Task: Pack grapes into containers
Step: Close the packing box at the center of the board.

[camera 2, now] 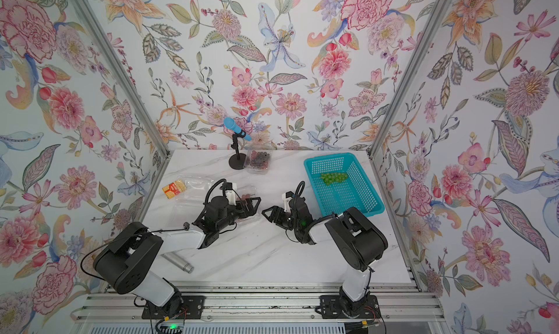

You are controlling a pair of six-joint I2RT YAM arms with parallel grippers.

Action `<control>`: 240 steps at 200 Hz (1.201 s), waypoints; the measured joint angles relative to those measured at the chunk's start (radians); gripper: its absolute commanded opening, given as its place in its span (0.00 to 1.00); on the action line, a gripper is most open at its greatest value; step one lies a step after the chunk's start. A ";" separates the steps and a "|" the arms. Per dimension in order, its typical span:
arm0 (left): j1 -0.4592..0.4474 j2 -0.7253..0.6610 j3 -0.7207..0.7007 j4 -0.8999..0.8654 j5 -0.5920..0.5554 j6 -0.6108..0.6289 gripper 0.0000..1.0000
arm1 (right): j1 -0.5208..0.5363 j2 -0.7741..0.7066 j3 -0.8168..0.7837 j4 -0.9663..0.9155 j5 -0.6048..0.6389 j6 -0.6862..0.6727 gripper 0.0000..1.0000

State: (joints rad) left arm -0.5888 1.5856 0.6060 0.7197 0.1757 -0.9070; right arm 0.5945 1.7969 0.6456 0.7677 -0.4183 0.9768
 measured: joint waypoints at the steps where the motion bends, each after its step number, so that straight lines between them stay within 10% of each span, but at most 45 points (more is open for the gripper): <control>1: 0.000 0.000 0.000 0.000 0.000 0.000 1.00 | 0.000 0.000 0.000 0.002 0.000 0.001 0.63; 240: 0.000 -0.032 -0.028 -0.005 0.000 0.000 1.00 | 0.028 0.110 0.052 0.138 -0.050 0.064 0.26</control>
State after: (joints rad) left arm -0.5888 1.5536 0.5781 0.7151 0.1753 -0.9066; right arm 0.6228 1.9068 0.6979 0.9058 -0.4679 1.0412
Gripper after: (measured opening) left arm 0.997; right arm 0.269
